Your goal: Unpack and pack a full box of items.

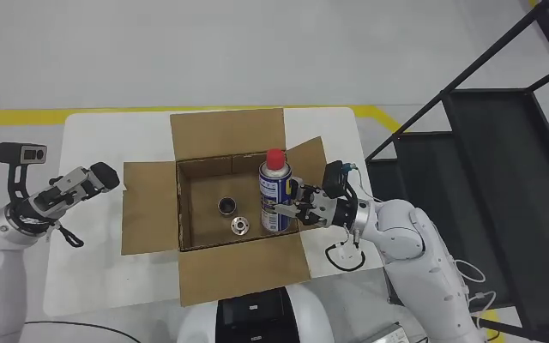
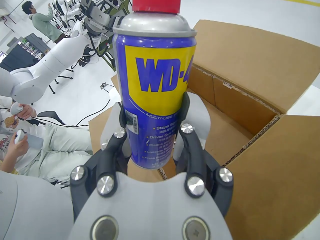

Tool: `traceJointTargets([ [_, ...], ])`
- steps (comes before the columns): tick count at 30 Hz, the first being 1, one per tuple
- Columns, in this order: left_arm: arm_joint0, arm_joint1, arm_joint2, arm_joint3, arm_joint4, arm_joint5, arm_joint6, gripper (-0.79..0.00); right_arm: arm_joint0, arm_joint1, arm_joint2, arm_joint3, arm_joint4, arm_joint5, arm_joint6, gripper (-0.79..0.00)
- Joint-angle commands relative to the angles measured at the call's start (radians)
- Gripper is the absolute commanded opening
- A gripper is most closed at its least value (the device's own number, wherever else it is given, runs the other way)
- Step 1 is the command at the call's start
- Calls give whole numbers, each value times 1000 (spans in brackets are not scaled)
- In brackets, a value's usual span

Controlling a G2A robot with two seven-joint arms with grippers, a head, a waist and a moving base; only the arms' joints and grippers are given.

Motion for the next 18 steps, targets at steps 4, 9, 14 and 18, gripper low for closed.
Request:
traceJointTargets([
  [4, 0, 0, 0, 0, 0, 0, 0, 0, -1, 3, 15, -27, -16, 7, -44, -785],
  [9, 0, 0, 0, 0, 0, 0, 0, 0, -34, 15, 127, -41, 48, -44, -142, -785],
  [14, 0, 0, 0, 0, 0, 0, 0, 0, -90, 22, 296, -14, 113, -92, -299, -785],
  [18, 0, 0, 0, 0, 0, 0, 0, 0, -140, 24, 408, 16, 155, -116, -406, -785],
])
